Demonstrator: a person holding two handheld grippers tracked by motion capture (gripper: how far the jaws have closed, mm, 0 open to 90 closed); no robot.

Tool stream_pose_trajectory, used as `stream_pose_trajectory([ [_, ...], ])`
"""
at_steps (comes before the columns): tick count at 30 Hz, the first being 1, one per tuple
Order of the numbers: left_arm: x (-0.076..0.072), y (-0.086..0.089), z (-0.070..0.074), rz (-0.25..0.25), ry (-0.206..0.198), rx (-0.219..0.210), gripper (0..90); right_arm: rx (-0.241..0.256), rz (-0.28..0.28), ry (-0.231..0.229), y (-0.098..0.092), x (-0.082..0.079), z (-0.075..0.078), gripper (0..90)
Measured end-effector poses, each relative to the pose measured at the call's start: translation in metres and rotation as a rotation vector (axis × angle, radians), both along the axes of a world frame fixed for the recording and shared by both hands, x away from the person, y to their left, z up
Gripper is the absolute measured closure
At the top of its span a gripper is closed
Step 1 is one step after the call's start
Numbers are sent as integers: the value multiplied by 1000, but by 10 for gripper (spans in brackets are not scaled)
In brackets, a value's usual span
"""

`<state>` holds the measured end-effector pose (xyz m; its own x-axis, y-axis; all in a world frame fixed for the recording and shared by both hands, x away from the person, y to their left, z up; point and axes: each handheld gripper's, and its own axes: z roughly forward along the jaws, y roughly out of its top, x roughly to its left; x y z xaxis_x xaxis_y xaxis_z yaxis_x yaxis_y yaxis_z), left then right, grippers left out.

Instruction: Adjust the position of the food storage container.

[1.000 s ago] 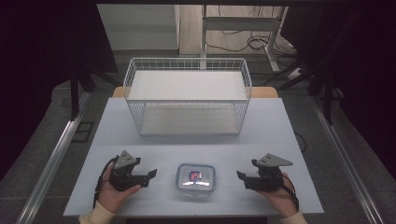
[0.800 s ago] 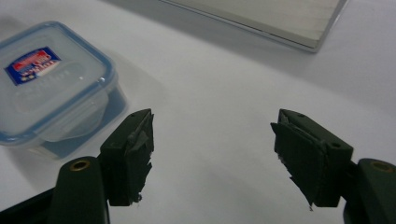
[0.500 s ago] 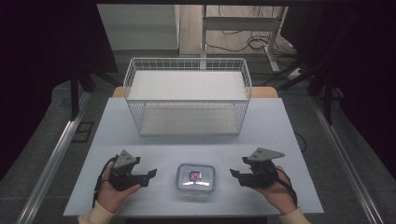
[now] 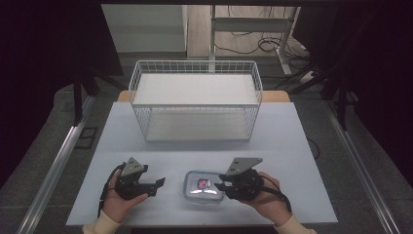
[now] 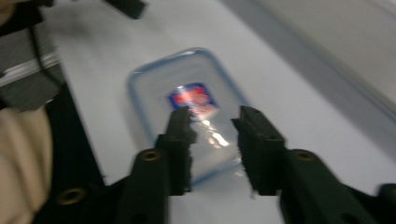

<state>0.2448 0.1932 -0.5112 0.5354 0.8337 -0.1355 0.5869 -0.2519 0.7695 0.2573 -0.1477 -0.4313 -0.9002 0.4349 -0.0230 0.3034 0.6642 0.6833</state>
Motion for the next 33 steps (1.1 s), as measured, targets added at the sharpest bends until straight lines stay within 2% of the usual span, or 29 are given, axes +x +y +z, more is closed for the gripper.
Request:
stream_pose_trajectory([
  [4, 1, 0, 0, -2, 0, 0, 188, -50, 108, 43, 23, -8, -5, 873],
  [8, 0, 1, 1, 2, -3, -3, 188, -113, 216, 63, 45, -19, -17, 890],
  [11, -1, 2, 3, 2, -11, -6, 187, -159, 262, 69, 56, -26, -29, 890],
  [15, -2, 1, 5, -1, -20, -12, 187, -216, 263, 70, 61, -26, -46, 891],
  [18, -2, 1, 6, -1, -21, -13, 188, -226, 252, 85, 60, -22, -54, 891],
  [20, -2, 1, 6, -2, -19, -14, 188, -240, 243, 77, 60, -19, -57, 892],
  [21, -2, 1, 6, -2, -19, -14, 188, -230, 249, 93, 60, -18, -58, 892],
  [31, -2, 1, 7, -2, -22, -14, 188, -253, 235, 47, 64, -14, -59, 892],
  [33, -2, 3, 8, 5, -20, -17, 188, -249, 234, 55, 65, -10, -59, 892],
])
